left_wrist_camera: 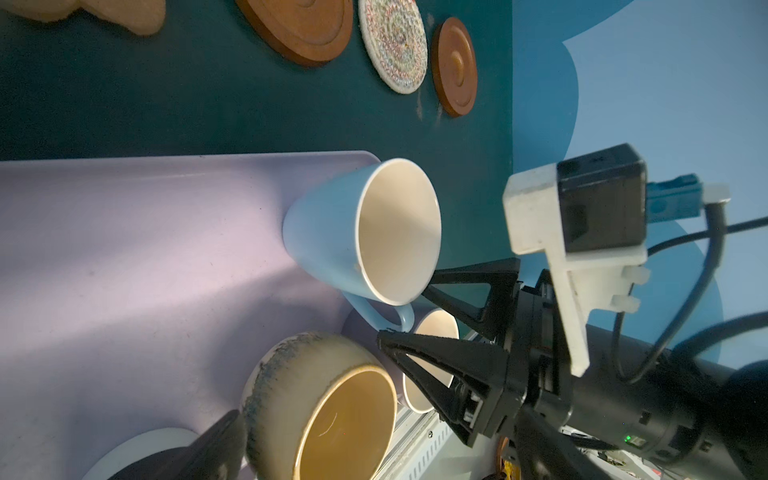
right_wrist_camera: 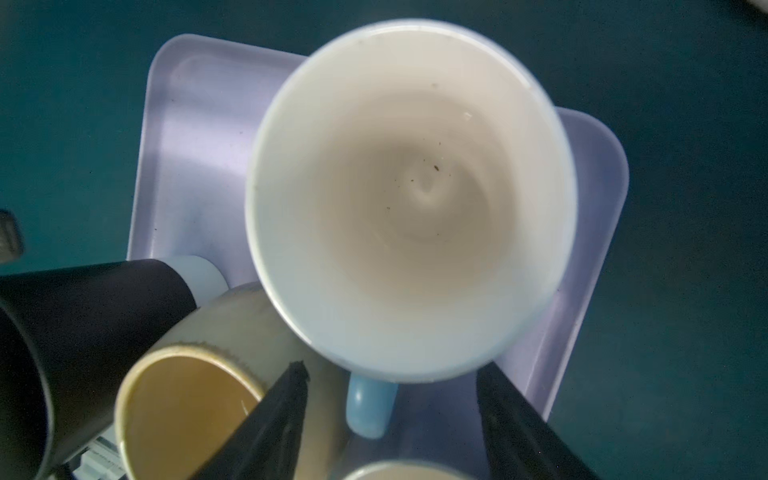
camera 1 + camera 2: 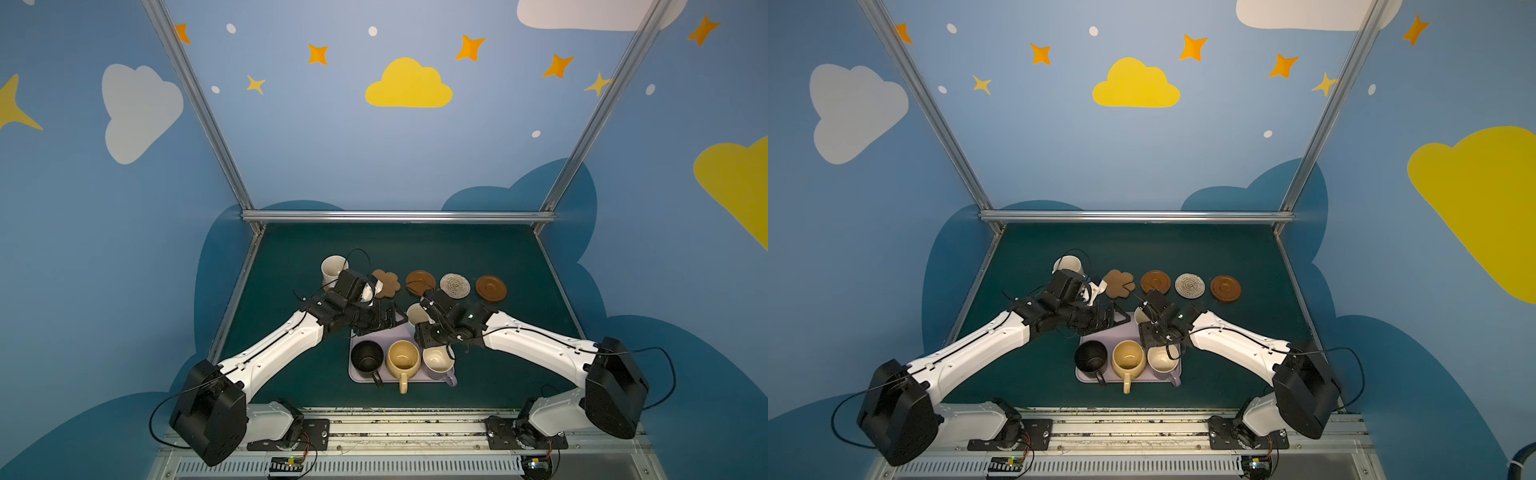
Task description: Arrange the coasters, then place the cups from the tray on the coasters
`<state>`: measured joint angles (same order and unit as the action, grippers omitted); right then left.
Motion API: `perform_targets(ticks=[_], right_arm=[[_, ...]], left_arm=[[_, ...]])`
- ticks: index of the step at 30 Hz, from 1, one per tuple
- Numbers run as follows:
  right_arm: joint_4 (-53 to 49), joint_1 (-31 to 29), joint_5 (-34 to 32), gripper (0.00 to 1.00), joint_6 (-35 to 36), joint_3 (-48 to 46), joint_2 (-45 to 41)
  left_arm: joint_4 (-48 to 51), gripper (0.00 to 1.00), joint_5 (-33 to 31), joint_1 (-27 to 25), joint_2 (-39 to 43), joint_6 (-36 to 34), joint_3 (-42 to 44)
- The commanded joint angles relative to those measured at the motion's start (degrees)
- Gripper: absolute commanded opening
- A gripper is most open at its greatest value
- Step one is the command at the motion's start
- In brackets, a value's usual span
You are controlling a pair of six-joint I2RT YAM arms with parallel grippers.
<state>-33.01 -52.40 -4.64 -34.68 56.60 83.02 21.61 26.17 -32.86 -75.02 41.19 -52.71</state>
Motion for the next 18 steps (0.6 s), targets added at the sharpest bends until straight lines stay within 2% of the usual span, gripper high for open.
perform_targets(ticks=[1,10,14,18], right_arm=[[-0.07,-0.69,-3.04,0.58,-1.17,0.35,1.56],[3.60,-1.56,-1.96,0.41,-1.80,-1.49,1.61],[5.03,-1.83,-1.21,0.36,-1.80,-1.72,2.17],[2.26,-1.84,-3.77,0.33,-2.06,-0.53,3.33]], left_arm=[[-0.01,1.00,-1.68,-0.01,1.23,-0.25,0.35],[-6.20,0.99,0.89,0.01,1.98,3.28,3.05],[-4.91,1.00,-0.20,-0.01,2.20,2.88,2.58],[-1.05,0.99,-3.05,-0.26,2.60,1.21,1.36]])
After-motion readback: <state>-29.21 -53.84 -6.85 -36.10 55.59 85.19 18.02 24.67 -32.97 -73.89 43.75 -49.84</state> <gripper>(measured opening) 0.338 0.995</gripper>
